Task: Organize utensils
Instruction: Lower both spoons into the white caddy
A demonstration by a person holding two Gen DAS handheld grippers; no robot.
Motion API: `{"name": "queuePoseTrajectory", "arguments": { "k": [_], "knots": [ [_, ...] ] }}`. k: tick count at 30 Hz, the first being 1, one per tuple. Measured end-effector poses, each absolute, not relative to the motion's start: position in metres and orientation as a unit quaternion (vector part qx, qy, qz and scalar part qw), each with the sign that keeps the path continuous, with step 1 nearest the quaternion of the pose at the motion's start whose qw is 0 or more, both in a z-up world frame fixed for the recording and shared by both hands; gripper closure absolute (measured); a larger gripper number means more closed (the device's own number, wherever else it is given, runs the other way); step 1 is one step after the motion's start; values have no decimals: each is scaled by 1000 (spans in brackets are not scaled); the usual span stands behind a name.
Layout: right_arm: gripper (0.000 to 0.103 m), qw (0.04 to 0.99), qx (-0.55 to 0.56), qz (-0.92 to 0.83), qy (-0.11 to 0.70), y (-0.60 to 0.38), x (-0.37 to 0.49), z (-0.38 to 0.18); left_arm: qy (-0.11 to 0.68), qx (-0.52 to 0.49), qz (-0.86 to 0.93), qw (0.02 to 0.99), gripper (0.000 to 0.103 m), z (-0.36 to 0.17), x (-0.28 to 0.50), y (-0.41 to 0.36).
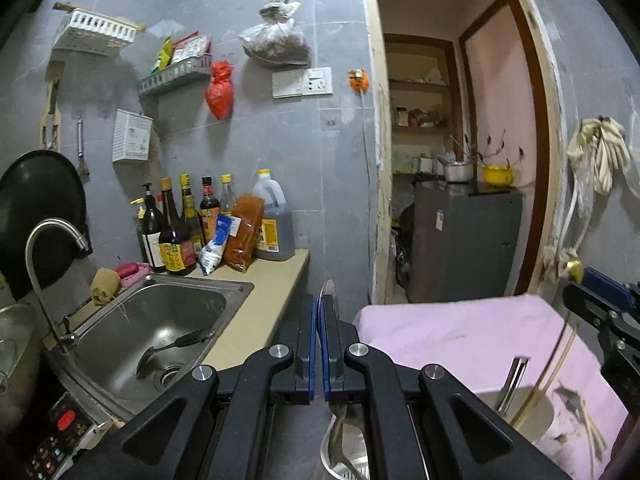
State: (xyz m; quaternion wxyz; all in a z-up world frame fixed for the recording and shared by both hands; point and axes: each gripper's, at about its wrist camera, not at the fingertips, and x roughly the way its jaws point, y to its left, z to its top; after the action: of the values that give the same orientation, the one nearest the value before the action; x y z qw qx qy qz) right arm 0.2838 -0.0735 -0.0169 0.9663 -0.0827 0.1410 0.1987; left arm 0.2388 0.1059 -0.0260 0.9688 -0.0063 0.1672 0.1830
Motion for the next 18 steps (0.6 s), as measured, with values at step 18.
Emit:
{"name": "queuePoseTrajectory", "arguments": {
  "k": [18],
  "knots": [
    [78, 952, -84, 227, 188, -74, 286, -36, 239, -92, 108, 961, 98, -45, 234, 120]
  ]
}}
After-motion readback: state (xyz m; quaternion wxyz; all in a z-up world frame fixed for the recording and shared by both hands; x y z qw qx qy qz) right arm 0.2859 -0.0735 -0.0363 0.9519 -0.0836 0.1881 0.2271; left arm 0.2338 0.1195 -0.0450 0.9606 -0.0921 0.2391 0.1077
